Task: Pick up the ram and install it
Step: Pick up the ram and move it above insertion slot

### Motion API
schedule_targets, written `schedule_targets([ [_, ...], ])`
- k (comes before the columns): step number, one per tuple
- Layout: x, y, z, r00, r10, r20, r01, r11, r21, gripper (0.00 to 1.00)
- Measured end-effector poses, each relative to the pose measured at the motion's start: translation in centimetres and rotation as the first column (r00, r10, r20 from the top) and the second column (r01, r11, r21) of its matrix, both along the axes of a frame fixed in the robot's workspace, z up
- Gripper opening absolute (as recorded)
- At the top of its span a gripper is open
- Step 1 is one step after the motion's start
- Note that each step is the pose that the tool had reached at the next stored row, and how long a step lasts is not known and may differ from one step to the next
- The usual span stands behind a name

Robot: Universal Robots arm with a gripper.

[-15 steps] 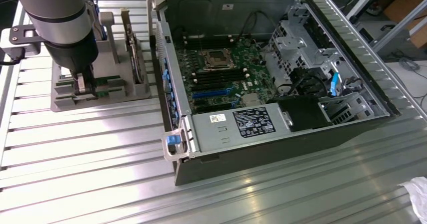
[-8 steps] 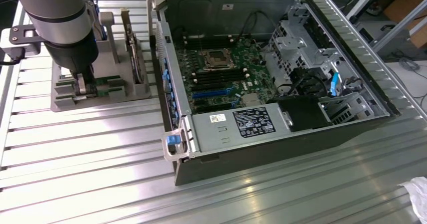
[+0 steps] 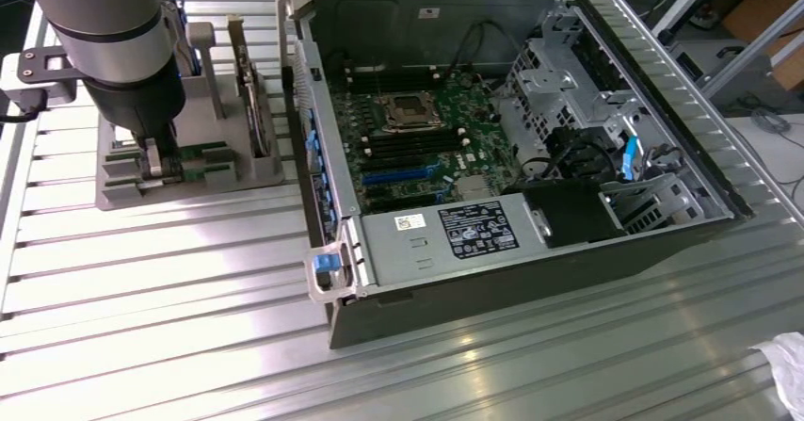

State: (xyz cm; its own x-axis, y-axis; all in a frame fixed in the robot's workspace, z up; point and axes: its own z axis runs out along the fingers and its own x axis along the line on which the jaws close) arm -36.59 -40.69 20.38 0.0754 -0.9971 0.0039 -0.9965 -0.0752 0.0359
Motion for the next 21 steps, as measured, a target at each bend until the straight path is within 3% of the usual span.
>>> schedule_targets([
  [21, 0.0, 0.00, 3.81, 1.0000, 0.000, 0.0001, 0.000, 1.0000, 0.0014, 0.13],
])
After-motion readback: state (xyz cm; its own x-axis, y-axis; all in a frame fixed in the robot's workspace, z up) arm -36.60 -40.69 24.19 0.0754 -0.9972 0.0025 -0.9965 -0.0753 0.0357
